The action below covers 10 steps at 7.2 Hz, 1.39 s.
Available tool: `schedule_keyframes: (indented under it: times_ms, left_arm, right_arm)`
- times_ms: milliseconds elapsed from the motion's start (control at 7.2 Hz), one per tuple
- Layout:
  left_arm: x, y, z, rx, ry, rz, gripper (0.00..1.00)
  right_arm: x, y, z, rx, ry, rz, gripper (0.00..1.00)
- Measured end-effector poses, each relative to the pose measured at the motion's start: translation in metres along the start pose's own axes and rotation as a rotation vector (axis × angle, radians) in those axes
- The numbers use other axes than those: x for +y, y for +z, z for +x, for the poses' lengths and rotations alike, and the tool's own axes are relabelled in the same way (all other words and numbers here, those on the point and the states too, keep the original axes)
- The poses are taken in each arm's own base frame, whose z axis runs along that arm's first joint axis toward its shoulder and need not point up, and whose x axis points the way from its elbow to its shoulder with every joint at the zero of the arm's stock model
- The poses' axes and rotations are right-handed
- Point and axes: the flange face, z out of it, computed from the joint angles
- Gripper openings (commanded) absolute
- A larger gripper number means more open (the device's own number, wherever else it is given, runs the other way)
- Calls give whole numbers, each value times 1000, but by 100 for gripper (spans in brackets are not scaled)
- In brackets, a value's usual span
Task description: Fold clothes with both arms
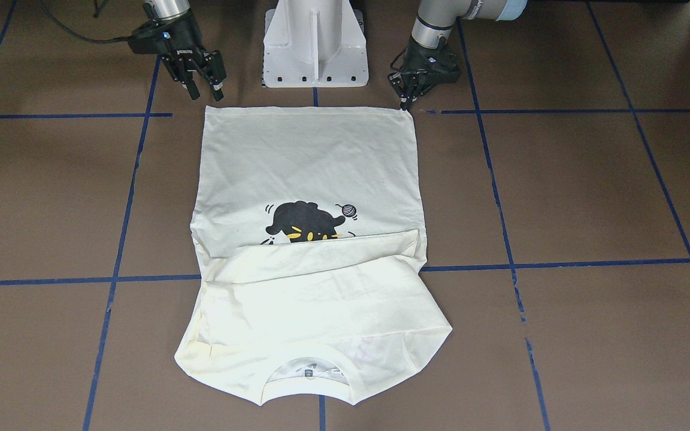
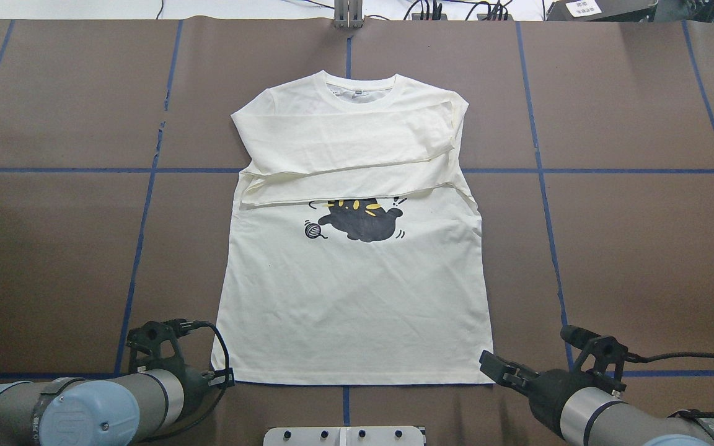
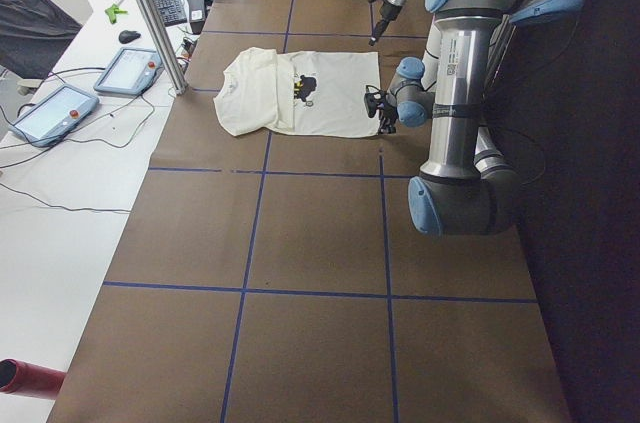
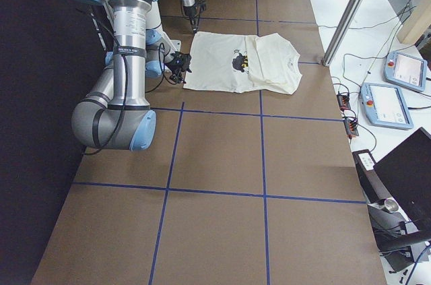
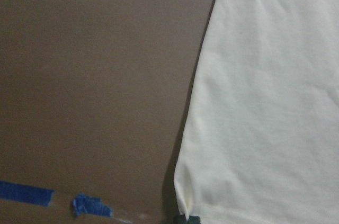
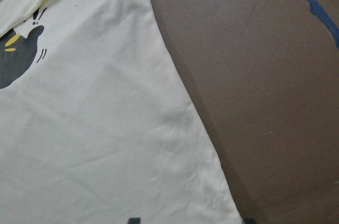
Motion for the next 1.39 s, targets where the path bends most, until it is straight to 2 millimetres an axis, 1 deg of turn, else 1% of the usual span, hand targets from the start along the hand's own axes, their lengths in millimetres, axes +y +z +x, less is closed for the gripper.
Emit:
schedule_keyframes:
  times_ms: [278,417,556,694,833,972,1111,1250,1389]
  left_arm:
    - [0,-1,2,4,-1,-3,0]
    - [0,-1,3,6,-1,-4,0]
    - [0,-2,3,7,-2,-5,0]
    - [1,-2,3,8,-2,-5,0]
    - [1,-2,3,9,-2,-6,0]
    - [1,-2,3,10,-2,-6,0]
    - [1,-3,3,10,-2,-6,0]
    - [1,-3,3,10,-2,-6,0]
    - [1,-3,4,10,-2,-6,0]
  right_arm:
    - [17,22,5,72,-11,31,68]
    - [21,31,10,91,-20,41,67]
    - [23,36,13,100,-26,48,61]
    - [25,38,16,105,-32,51,41]
    - [27,40,17,106,-36,55,39]
    - [28,40,18,104,-38,59,39]
    - [28,40,18,103,-39,60,24]
    - [28,40,17,101,-39,61,0]
    - [29,40,16,99,-38,61,0]
